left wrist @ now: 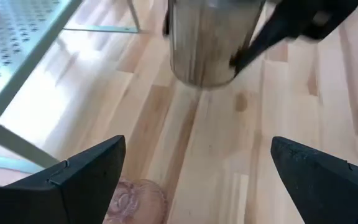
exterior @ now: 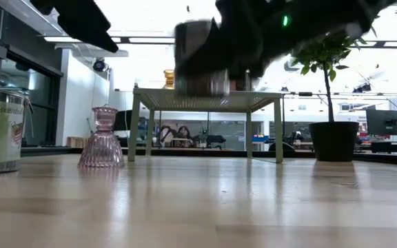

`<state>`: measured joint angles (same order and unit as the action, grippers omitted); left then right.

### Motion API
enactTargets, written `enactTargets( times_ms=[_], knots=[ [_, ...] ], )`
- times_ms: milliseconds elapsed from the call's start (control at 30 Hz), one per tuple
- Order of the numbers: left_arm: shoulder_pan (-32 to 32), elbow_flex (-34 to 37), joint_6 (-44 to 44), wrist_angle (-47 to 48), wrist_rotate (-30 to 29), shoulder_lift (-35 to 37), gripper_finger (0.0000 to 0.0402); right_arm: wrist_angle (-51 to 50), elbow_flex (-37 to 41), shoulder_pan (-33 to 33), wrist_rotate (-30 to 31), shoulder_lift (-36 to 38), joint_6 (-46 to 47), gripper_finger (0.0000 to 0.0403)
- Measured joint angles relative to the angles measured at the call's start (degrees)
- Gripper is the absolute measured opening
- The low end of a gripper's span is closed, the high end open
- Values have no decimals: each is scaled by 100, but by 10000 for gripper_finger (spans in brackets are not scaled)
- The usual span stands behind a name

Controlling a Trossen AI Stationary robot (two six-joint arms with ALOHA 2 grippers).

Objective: Pick & Place candle stick holders
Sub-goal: Put the right silver candle on the shelf

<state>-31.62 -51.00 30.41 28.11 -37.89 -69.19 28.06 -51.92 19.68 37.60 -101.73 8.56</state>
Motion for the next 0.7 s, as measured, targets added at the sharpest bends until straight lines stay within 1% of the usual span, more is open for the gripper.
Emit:
enactTargets(
  times_ms=[33,167,267,400,533,600,700],
  knots=[
    [-12,2,56,33,-112,-2,396,-4,60,-2,126,175,43,354],
    [-78,7,244,21,-464,-37,396,-570,118,-29,953,686,350,354],
    [-63,4,289,-45,-531,-35,396,-893,122,-140,1376,972,512,354],
    [-65,7,261,-107,-672,-35,396,-1074,117,-378,1568,1186,644,354],
    [-65,7,279,-96,-688,-35,396,-1109,117,-654,1695,1297,646,354],
    [-65,7,287,-99,-686,-48,396,-1166,117,-827,1702,1352,646,354],
    [-65,7,287,-87,-688,-124,396,-1316,117,-1117,1524,1414,647,354]
  ],
)
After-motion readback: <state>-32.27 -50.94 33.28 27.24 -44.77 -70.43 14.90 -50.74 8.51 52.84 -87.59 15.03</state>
